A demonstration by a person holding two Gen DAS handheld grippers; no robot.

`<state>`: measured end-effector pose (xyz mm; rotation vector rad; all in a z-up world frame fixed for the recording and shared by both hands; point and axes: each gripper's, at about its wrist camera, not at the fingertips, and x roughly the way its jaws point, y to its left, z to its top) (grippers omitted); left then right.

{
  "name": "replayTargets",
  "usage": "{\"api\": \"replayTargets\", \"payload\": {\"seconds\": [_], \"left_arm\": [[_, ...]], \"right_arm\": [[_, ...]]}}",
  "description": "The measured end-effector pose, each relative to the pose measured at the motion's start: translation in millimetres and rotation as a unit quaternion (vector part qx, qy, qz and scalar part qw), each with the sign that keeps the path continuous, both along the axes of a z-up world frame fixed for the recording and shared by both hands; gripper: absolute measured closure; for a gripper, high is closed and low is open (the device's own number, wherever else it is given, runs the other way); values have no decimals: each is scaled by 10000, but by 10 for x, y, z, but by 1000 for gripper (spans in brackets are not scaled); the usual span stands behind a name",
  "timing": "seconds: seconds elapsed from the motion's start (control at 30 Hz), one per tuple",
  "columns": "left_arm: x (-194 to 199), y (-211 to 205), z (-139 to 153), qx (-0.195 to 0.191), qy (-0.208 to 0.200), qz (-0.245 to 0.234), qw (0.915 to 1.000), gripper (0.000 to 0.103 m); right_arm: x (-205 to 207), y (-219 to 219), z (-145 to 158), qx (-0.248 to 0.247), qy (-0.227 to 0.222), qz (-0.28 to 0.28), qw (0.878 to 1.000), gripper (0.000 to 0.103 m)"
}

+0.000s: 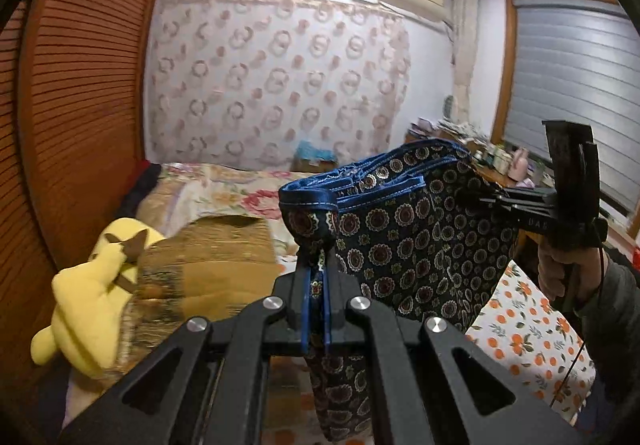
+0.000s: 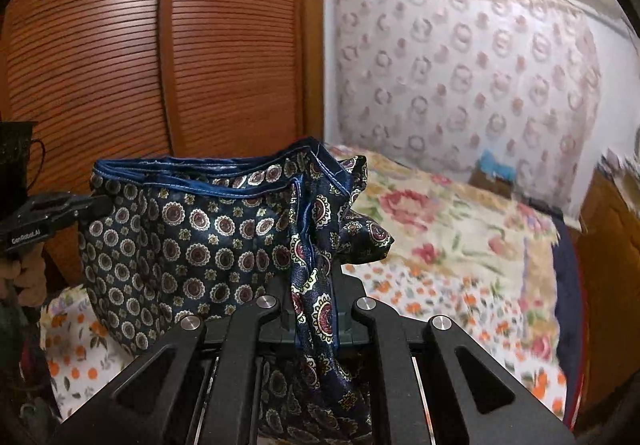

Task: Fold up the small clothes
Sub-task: 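Carry the robe bundle with both grippers toward the yellow plush toy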

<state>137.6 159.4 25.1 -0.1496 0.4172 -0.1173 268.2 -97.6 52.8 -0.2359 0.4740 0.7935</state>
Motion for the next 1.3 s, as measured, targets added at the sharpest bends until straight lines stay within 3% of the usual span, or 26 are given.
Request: {"api": "replayTargets", "payload": {"seconds": [0.3, 0.53, 0.77, 1.0, 1.13, 1.23, 1.3], "left_arm": [[-75, 560, -393, -353, 109, 719, 9967, 102], [-157, 894, -805, -720, 301, 1263, 9889, 102], [-210, 938, -1093, -712, 624, 1613, 9824, 102], [-231, 875, -1168, -542, 778, 1779, 9795, 101], [-260, 867, -1151, -468, 756, 1934, 9771, 97], [-297, 844, -1111, -270, 636, 2060, 9761, 85], [-311, 845, -1072, -171, 541, 2073, 9766, 71]], "right_arm": [[272, 1089, 46, -549, -292, 609, 9962, 96], [599, 2021, -281, -1092, -221, 1039, 9883, 97], [759, 2753, -485, -1289, -267, 1411, 9812, 97], [767, 3057, -635, -1298, -366, 1512, 9793, 94], [825, 3000, -559, -1041, -292, 1297, 9856, 81], [882, 2866, -439, -813, -190, 1188, 9894, 73], [876, 2801, -395, -771, -192, 1202, 9896, 69]]}}
